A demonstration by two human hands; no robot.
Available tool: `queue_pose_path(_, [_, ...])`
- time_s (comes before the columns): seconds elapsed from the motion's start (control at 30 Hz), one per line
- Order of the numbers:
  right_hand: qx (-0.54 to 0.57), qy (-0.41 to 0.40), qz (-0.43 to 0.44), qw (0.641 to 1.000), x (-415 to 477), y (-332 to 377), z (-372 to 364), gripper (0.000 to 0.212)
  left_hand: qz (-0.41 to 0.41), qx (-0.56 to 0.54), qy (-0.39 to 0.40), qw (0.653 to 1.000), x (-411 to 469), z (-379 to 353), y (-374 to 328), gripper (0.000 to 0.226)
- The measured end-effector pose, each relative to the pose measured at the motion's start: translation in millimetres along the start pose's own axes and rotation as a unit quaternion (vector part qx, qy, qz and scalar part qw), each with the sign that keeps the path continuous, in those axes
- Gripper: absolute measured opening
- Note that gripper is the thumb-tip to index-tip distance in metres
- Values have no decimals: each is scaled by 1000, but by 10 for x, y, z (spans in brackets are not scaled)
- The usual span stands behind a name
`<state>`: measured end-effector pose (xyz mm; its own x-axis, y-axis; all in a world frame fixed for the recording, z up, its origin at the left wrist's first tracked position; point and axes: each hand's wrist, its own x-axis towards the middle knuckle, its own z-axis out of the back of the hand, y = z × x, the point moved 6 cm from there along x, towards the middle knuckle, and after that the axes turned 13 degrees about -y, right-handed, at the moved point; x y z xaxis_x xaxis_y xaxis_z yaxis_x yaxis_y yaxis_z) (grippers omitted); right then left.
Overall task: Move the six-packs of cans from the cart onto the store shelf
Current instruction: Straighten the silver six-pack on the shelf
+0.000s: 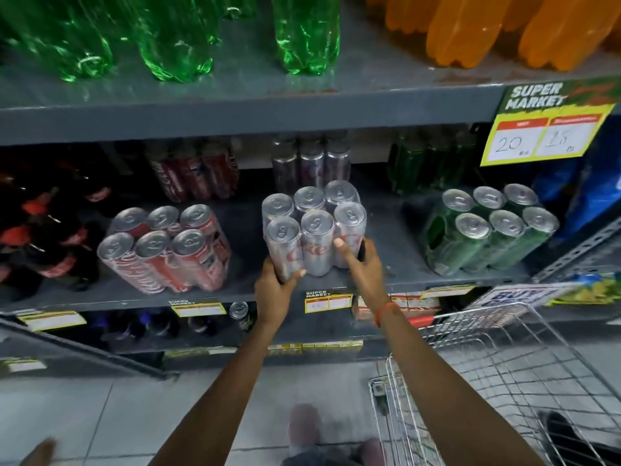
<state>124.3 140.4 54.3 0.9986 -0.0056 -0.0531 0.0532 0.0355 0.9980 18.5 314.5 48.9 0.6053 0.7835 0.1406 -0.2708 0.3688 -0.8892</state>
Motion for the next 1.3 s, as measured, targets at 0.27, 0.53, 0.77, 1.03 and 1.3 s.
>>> queue_pose_path(0.27, [54, -39, -5, 998, -182, -44, 52, 47, -27, -23, 38, 999, 13, 57, 30, 52])
queue_pose_path(0.53, [62, -53, -19, 996, -236, -100, 64, 51, -22, -26, 69, 997, 59, 82, 37, 50])
queue_pose_path(0.77, [49, -56, -21, 997, -229, -115, 60, 47, -25, -24, 53, 998, 47, 64, 56, 55])
queue_pose_path(1.03, [48, -68, -24, 996, -245, -102, 71, 50, -18, -18, 61, 998, 49, 68, 41, 53])
queue_pose_path(1.3, [0, -77, 15, 997, -335, 66, 117, 54, 23, 55, 76, 995, -115, 200, -201, 54])
